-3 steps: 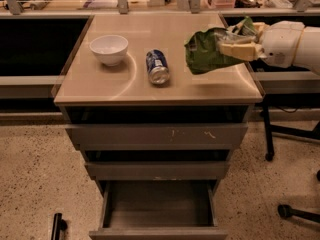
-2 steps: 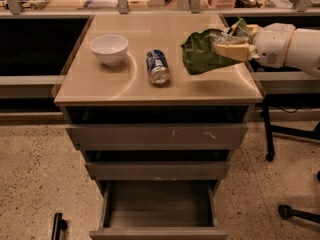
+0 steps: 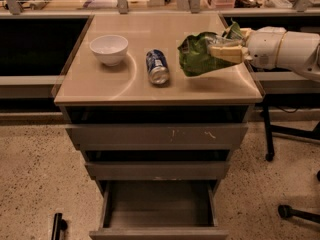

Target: Pick green rice chip bag from bottom drawer and place on counter

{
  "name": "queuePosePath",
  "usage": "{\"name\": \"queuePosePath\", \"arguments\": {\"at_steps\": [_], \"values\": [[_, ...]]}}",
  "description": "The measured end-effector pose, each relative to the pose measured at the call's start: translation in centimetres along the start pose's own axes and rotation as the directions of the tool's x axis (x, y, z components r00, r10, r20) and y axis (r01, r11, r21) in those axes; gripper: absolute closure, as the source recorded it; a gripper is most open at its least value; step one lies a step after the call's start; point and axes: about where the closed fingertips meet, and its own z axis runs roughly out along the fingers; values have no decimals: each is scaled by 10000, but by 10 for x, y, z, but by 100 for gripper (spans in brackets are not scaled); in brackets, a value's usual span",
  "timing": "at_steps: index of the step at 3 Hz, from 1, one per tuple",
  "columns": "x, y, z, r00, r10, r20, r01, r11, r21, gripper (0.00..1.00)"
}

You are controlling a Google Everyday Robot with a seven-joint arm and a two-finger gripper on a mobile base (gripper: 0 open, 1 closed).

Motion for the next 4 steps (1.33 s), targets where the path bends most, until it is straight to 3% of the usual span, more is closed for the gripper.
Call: {"name": "queuePosePath", "arguments": {"at_steps": [3, 4], "values": [[0, 0, 0, 10000, 0, 0, 0, 10000, -1, 11], [0, 0, 0, 10000, 0, 1, 0, 10000, -2, 0]]}}
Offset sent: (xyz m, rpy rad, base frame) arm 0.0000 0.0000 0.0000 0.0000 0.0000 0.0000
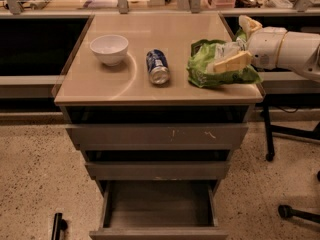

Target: Pick green rice chip bag from bottom drawer and place on counter

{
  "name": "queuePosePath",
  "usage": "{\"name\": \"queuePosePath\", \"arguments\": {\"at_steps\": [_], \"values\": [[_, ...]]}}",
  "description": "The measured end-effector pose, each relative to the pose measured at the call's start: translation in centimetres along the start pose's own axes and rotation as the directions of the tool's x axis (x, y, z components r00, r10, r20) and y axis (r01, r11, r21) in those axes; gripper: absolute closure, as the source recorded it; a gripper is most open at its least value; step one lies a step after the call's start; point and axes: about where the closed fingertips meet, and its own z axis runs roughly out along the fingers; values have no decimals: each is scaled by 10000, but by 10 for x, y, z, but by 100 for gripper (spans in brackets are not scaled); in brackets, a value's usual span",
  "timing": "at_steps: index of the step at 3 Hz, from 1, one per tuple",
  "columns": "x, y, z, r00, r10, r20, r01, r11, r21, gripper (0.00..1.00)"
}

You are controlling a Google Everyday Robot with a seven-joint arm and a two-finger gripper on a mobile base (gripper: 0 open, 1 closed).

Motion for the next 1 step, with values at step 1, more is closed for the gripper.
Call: {"name": "queuePosePath", "arguments": {"at_steps": [1], "values": [[0, 0, 0, 10000, 0, 0, 0, 10000, 0, 0]]}}
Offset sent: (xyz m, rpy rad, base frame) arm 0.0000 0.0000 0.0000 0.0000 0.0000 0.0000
